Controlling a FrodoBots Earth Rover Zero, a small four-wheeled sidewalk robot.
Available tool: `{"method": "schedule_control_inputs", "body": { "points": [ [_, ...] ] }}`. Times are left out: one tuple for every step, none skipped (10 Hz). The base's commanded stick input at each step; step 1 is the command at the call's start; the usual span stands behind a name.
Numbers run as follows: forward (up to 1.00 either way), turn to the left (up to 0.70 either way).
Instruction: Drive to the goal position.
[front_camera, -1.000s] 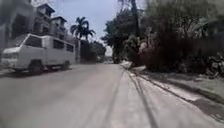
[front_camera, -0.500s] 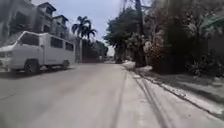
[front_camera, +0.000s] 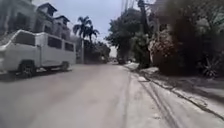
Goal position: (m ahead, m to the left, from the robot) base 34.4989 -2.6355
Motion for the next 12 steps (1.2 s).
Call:
{"method": "schedule_control_inputs", "body": {
  "points": [
    [0.85,-0.01],
    [0.85,-0.13],
    [0.85,-0.34],
    [0.85,-0.34],
    [0.85,-0.34],
    [0.85,-0.34],
    [0.85,-0.34],
    [0.85,-0.33],
    [0.85,0.00],
    [0.85,0.00],
    [0.85,0.00],
    [0.85,0.00]
  ]
}}
